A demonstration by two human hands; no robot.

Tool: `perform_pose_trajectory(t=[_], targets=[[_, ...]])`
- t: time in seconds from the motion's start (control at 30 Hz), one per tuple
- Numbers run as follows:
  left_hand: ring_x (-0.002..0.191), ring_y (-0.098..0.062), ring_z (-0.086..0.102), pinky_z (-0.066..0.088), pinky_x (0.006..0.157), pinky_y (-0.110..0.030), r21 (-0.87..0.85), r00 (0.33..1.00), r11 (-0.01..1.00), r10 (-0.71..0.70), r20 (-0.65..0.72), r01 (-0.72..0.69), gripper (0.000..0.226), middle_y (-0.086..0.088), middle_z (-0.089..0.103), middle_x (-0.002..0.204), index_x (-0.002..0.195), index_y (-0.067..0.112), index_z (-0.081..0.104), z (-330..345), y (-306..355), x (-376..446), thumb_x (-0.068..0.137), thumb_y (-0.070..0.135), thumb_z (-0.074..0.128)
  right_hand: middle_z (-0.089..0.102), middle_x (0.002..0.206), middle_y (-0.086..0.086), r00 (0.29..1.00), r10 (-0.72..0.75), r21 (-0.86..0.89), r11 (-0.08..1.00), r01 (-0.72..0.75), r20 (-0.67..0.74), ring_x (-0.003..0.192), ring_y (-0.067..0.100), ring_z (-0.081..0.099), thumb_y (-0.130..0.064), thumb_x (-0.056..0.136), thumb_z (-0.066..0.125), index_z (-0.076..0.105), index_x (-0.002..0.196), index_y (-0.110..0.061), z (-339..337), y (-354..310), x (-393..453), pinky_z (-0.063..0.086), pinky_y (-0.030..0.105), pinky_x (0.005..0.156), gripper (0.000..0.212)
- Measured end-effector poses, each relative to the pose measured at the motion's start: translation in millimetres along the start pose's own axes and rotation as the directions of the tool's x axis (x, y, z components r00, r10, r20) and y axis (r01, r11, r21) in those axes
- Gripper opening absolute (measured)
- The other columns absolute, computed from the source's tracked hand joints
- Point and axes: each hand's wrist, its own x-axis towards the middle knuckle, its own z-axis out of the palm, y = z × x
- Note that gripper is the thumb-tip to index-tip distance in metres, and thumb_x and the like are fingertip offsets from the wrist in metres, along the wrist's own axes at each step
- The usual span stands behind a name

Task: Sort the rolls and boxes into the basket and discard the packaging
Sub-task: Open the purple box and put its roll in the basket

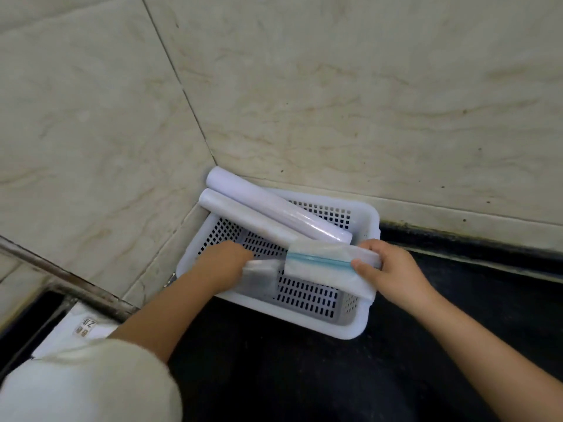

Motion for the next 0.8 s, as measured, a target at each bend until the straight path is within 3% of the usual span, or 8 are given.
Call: perform_pose_trajectory(t=[0.1, 0.2, 0.33, 0.43, 0.5, 0.57, 0.7, 0.8], targets=[[0.081, -0.03, 0.065, 0.051, 0.063, -0.033, -0.02, 0.87, 0.996, 0.07, -0.488, -0.092, 0.015, -0.019, 0.067, 0.084, 0.08, -0.001, 0.065, 6.4, -16.8, -26.7, 0.069, -0.01, 0.063, 0.055, 0.082, -0.004, 0.998, 0.006, -0.119, 0.993, 0.001, 0.061, 0.068, 0.003, 0.049, -0.016, 0.085, 0.06, 0.059, 0.093, -0.019, 5.0, -9.2, 4.5, 0.035, 0.008, 0.051, 0.01], [0.041, -0.026, 0.057, 0.037, 0.036, -0.024, 0.127, 0.795, 0.99, 0.124, -0.593, -0.059, 0.025, -0.013, 0.06, 0.052, 0.055, 0.003, 0.064, 5.1, -18.4, -54.5, 0.035, -0.011, 0.069, 0.055, 0.093, -0.001, 0.988, 0.06, -0.127, 0.991, -0.042, 0.142, 0.08, 0.012, 0.052, -0.018, 0.085, 0.059, 0.06, 0.105, -0.014, 29.2, -23.0, 18.5, 0.04, 0.012, 0.058, 0.021], [0.039, -0.024, 0.056, 0.037, 0.028, -0.019, 0.106, 0.869, 0.993, 0.097, -0.484, -0.052, 0.045, -0.011, 0.059, 0.054, 0.063, 0.008, 0.069, 15.0, -14.1, -60.5, 0.022, -0.004, 0.085, 0.056, 0.101, 0.005, 0.96, 0.118, -0.022, 0.993, -0.116, 0.254, 0.09, 0.02, 0.054, -0.014, 0.084, 0.058, 0.059, 0.11, -0.007, 85.1, -47.3, 42.9, 0.041, 0.027, 0.074, 0.027], [0.078, -0.026, 0.064, 0.048, 0.052, -0.03, 0.027, 0.935, 0.999, -0.008, -0.356, 0.019, 0.04, -0.017, 0.059, 0.101, 0.109, 0.01, 0.06, 18.2, -6.1, -53.9, 0.071, 0.002, 0.07, 0.058, 0.097, 0.015, 0.943, 0.127, -0.077, 0.991, -0.108, 0.308, 0.087, 0.019, 0.051, -0.007, 0.086, 0.054, 0.06, 0.08, -0.002, 115.9, -48.3, 57.3, 0.044, 0.033, 0.077, 0.01], [0.1, -0.027, 0.058, 0.046, 0.069, -0.036, 0.029, 0.967, 0.997, -0.065, -0.246, 0.074, 0.039, -0.014, 0.046, 0.124, 0.127, 0.013, 0.042, 23.3, -5.7, -44.8, 0.089, 0.004, 0.048, 0.056, 0.09, 0.015, 0.924, 0.153, -0.23, 0.97, -0.074, 0.351, 0.081, 0.018, 0.047, -0.002, 0.089, 0.049, 0.043, 0.059, -0.014, 126.7, -41.2, 63.2, 0.038, 0.029, 0.074, 0.032], [0.105, -0.029, 0.058, 0.048, 0.077, -0.037, 0.023, 0.978, 0.997, -0.07, -0.197, 0.076, 0.042, -0.015, 0.041, 0.131, 0.132, 0.012, 0.037, 20.8, -4.8, -38.3, 0.091, 0.005, 0.047, 0.057, 0.088, 0.012, 0.883, 0.198, -0.404, 0.915, -0.01, 0.425, 0.075, 0.018, 0.048, -0.001, 0.091, 0.043, 0.048, 0.067, -0.014, 130.1, -36.3, 61.8, 0.035, 0.028, 0.075, 0.028], [0.114, -0.034, 0.054, 0.047, 0.089, -0.04, 0.121, 0.999, 0.992, -0.023, -0.048, 0.028, 0.045, -0.02, 0.041, 0.135, 0.135, 0.005, 0.034, 12.0, -0.4, -26.2, 0.092, 0.004, 0.049, 0.06, 0.118, 0.02, 0.795, 0.246, -0.555, 0.821, 0.133, 0.555, 0.09, 0.021, 0.051, -0.004, 0.091, 0.042, 0.059, 0.085, -0.003, 133.0, -35.6, 53.4, 0.044, 0.033, 0.092, 0.019], [0.125, -0.032, 0.047, 0.042, 0.1, -0.04, 0.138, 0.995, 0.99, 0.0, 0.099, -0.014, 0.041, -0.018, 0.043, 0.139, 0.136, 0.003, 0.037, 0.2, 5.1, -14.8, 0.095, 0.004, 0.044, 0.062, 0.11, 0.021, 0.764, 0.231, -0.55, 0.813, 0.189, 0.603, 0.085, 0.019, 0.047, -0.005, 0.09, 0.041, 0.059, 0.084, -0.003, 126.4, -39.0, 50.0, 0.043, 0.034, 0.083, 0.02]])
